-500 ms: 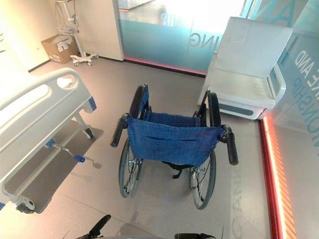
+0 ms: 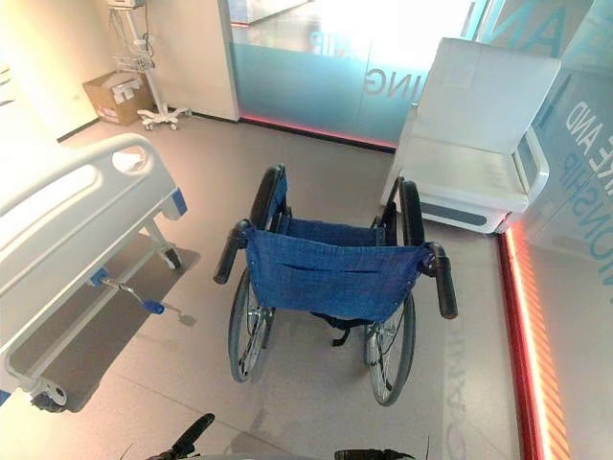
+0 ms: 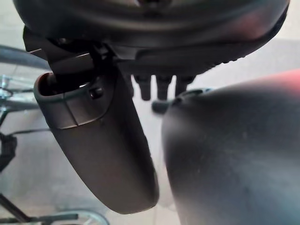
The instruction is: Push the wheelchair next to the bed
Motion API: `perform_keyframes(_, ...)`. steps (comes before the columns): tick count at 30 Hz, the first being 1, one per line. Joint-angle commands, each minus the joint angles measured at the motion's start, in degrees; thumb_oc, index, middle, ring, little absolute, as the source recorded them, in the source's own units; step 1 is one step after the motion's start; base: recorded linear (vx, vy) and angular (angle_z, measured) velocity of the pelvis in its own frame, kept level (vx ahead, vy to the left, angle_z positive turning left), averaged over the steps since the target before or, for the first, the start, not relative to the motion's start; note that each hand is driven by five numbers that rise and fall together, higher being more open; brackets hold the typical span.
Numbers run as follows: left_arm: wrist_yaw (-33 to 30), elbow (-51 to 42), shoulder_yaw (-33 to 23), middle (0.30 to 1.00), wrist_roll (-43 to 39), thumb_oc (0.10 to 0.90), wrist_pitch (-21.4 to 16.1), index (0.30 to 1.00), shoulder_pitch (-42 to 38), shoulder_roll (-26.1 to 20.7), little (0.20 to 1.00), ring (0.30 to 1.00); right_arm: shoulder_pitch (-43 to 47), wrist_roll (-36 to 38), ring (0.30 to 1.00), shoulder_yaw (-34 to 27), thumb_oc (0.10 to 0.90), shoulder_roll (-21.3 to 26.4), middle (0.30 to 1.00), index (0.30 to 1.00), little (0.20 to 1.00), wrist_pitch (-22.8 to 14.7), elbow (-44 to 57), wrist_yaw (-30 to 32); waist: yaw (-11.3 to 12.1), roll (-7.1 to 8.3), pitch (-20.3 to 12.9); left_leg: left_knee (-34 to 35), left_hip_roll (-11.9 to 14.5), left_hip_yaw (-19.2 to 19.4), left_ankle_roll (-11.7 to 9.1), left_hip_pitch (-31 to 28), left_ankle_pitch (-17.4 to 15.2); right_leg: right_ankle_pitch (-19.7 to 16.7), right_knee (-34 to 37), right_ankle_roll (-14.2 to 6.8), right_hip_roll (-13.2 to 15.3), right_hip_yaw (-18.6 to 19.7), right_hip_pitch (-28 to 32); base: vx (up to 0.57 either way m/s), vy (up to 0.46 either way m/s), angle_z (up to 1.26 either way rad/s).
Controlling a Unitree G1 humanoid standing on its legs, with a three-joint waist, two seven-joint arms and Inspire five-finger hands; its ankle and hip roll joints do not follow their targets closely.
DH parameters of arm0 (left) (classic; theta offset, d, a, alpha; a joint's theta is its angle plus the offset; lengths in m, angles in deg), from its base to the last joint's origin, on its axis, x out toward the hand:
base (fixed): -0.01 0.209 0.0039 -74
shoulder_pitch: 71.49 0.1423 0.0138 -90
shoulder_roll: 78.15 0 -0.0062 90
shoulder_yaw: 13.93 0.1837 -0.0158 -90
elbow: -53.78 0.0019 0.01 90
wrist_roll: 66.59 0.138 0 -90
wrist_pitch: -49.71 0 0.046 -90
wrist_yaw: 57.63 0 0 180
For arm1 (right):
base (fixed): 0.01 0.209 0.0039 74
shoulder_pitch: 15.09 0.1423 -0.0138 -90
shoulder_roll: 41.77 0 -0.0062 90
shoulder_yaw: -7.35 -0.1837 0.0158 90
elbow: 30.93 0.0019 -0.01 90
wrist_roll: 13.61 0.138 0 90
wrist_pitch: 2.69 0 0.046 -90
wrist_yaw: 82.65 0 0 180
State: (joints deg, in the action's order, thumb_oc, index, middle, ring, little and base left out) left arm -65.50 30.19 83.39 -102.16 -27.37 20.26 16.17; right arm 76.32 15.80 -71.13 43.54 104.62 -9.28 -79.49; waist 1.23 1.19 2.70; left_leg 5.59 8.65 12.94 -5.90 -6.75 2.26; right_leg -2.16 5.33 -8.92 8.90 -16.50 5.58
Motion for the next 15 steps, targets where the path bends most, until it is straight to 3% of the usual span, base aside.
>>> perform_keyframes(1,0.7,6.0,1.4,0.9,1.8,0.8,0.3,0.9,-2.4,3.1,0.9,0.9,-0.3,-3.8,0.9,0.3,0.8,-0.5,0.9,0.9,0.9,0.0,-5.4,-2.2,0.9,-2.36,1.9,-0.6,-0.2,0.2,0.2,0.0,-2.3,0.5,-0.5,0.3,1.4,-3.7,1.7,0.0,0.0,0.0)
perform_keyframes(9,1.6,5.9,1.0,0.9,1.0,0.8,-1.8,0.9,-2.3,3.2,0.9,0.9,-0.2,-3.2,0.9,0.2,0.8,-0.5,0.9,0.9,0.9,-1.6,-5.6,-1.7,1.1,-2.35,1.8,-0.6,-0.4,0.0,0.3,-0.3,-2.4,0.6,-0.6,0.3,1.5,-3.8,2.1,0.0,0.0,0.0)
perform_keyframes(15,1.8,4.7,-0.9,0.9,-1.5,0.8,-4.1,0.9,-3.0,1.8,0.9,0.9,0.1,1.0,0.9,-1.5,0.8,0.9,0.9,0.9,0.9,-5.5,-3.4,-2.2,1.2,-2.0,1.8,-0.6,-0.3,0.0,0.1,-0.6,-2.2,0.3,-0.6,0.0,1.5,-4.0,2.5,0.0,0.0,0.0)
